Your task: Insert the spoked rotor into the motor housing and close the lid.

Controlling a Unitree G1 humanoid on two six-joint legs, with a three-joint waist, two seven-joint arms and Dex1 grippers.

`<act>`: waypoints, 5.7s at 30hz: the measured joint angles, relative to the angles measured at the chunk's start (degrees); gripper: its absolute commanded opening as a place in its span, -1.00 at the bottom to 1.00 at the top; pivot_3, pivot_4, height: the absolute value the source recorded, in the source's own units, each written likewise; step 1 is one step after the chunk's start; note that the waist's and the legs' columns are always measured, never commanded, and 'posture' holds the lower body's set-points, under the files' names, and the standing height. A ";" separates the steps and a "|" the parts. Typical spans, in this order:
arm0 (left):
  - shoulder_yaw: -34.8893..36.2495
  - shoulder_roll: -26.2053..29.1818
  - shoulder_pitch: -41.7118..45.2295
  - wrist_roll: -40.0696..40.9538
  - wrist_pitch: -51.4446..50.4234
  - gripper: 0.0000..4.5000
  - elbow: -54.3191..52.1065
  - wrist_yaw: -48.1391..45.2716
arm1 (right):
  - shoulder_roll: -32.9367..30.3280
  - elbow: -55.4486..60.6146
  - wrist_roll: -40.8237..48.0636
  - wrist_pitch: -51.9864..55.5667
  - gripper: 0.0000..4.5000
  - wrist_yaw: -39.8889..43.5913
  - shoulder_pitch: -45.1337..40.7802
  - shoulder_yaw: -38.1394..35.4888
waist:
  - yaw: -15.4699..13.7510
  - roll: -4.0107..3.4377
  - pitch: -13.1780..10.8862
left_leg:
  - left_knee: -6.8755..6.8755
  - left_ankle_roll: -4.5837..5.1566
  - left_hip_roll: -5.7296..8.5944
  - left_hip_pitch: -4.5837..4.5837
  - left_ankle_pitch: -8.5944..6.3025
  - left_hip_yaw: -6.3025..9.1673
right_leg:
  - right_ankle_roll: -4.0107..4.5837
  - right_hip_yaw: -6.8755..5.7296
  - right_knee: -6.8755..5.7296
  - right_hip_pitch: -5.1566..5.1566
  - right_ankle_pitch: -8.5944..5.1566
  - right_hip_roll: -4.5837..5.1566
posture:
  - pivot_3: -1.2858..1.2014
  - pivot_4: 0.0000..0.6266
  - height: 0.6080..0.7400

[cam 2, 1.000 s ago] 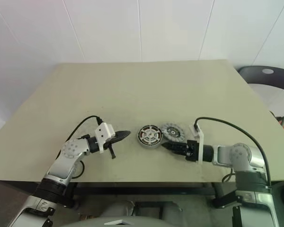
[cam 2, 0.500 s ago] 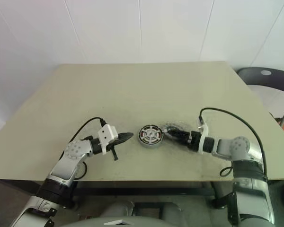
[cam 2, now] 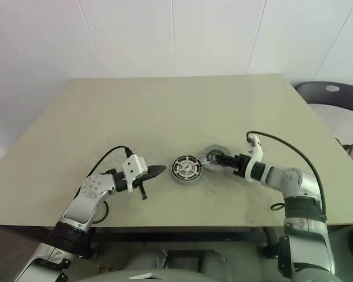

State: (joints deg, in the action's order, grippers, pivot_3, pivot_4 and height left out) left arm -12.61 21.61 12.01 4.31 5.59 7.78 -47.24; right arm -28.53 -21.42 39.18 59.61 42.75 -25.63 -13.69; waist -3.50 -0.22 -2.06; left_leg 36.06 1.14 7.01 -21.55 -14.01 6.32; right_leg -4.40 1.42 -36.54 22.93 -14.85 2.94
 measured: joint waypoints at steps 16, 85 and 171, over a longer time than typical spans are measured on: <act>-0.09 -0.36 0.16 -0.15 -0.06 -1.00 0.26 0.13 | -2.19 12.84 -10.26 -20.39 -0.81 5.44 -1.58 8.87 | -0.15 -0.03 0.01 | 0.00 0.08 -0.01 -0.48 -0.04 0.01 | -0.09 -0.04 0.19 0.41 0.09 -0.01 | 0.03 -1.00 1.00; 3.37 -0.97 1.45 6.08 -5.21 -1.00 -1.41 1.23 | 4.07 10.55 -27.28 -36.25 0.99 9.45 -1.43 24.44 | -0.11 -0.01 0.03 | 0.05 0.06 -0.01 0.02 -0.05 -0.02 | 0.00 0.00 0.13 0.16 0.14 -0.07 | 0.03 -1.00 1.00; 2.35 -6.33 7.32 3.88 -3.75 -1.00 5.89 1.87 | 6.22 8.23 -31.73 -33.21 0.36 7.18 -1.58 26.97 | 1.17 0.16 0.26 | 0.08 -0.08 -0.06 0.34 -0.09 0.06 | 0.04 -0.06 0.18 -0.33 0.17 -0.15 | 0.03 -1.00 1.00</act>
State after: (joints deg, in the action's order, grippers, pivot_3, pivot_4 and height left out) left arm -10.26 15.28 19.33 8.18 1.84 13.67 -45.37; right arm -22.32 -13.19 7.45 26.41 49.93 -27.21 13.29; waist -2.33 -0.06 -1.80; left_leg 36.15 1.06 6.95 -21.21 -14.10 6.38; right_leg -4.36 1.35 -36.36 22.61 -14.68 2.80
